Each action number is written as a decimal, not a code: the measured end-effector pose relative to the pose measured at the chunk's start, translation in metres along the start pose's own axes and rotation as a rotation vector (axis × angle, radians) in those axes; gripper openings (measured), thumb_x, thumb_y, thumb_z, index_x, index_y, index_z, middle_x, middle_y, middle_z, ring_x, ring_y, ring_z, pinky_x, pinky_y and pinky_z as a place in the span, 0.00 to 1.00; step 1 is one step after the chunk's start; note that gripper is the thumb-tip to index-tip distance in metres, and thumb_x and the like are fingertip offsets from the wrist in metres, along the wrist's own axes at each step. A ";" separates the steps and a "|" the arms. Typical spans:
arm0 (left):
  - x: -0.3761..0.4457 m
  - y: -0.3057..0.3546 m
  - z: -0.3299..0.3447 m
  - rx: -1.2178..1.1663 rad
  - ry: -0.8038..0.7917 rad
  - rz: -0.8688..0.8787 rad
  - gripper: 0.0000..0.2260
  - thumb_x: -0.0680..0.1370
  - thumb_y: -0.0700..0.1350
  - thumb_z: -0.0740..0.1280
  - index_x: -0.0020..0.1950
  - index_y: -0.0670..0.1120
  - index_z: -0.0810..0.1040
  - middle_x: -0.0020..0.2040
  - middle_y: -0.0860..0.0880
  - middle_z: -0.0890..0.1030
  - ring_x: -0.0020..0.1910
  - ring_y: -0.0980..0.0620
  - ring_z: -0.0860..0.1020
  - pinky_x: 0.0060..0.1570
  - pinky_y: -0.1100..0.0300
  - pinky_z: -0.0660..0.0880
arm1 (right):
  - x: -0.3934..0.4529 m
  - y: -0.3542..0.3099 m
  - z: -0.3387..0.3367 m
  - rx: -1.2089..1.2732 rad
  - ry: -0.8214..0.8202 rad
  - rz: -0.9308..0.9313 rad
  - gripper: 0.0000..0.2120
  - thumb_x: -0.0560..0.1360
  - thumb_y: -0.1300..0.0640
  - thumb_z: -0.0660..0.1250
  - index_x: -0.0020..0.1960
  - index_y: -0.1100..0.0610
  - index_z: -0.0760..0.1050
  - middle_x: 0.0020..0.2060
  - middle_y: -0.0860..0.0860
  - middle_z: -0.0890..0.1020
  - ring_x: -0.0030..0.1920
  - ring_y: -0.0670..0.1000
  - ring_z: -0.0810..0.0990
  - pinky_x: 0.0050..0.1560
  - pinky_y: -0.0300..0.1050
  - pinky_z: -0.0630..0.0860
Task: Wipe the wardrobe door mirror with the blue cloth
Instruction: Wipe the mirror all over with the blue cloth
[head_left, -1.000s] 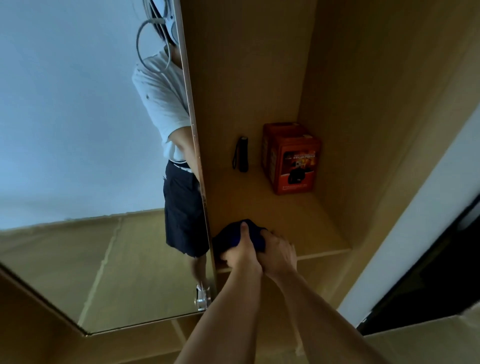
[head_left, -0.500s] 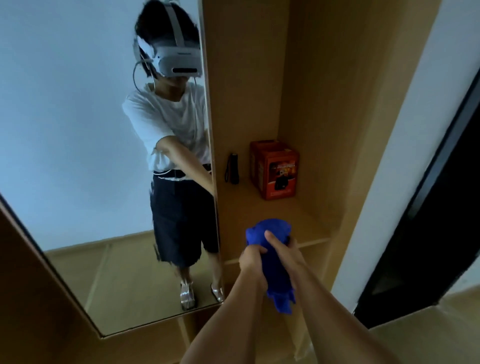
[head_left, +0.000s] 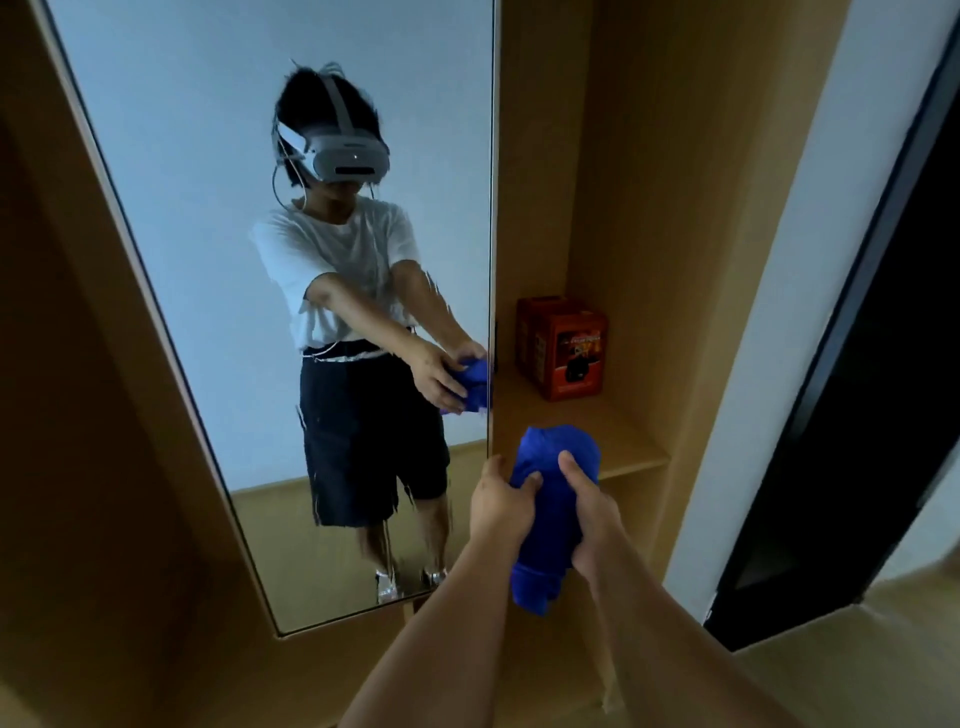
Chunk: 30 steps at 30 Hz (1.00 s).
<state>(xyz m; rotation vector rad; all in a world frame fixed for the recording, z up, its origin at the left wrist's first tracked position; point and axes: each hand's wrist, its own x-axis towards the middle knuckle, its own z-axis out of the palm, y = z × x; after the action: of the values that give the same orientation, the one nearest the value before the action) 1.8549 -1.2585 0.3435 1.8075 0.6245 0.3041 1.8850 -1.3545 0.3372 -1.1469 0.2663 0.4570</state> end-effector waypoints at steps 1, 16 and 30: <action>-0.002 0.004 -0.004 -0.033 -0.001 -0.011 0.22 0.78 0.52 0.62 0.72 0.50 0.65 0.67 0.47 0.72 0.64 0.46 0.72 0.60 0.53 0.70 | -0.004 0.000 0.003 0.006 -0.054 0.015 0.33 0.63 0.41 0.76 0.63 0.57 0.75 0.55 0.57 0.81 0.53 0.61 0.80 0.54 0.59 0.77; -0.014 0.039 -0.078 -0.531 0.147 -0.079 0.12 0.80 0.48 0.58 0.52 0.47 0.80 0.53 0.41 0.81 0.53 0.40 0.78 0.56 0.42 0.75 | -0.048 -0.042 0.075 -0.392 -0.564 -0.106 0.24 0.71 0.52 0.73 0.63 0.39 0.70 0.57 0.49 0.80 0.56 0.55 0.79 0.52 0.54 0.79; -0.022 0.092 -0.150 -0.093 0.534 0.268 0.11 0.79 0.47 0.59 0.59 0.47 0.72 0.56 0.45 0.77 0.56 0.43 0.74 0.57 0.46 0.71 | -0.087 -0.076 0.160 -0.768 -0.292 -0.862 0.32 0.72 0.58 0.66 0.74 0.47 0.60 0.57 0.52 0.79 0.56 0.57 0.78 0.55 0.47 0.73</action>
<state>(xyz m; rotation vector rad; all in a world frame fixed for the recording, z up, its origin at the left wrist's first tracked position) 1.7855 -1.1703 0.4804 1.7230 0.7173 1.0025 1.8399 -1.2512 0.4993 -1.7713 -0.7082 -0.0748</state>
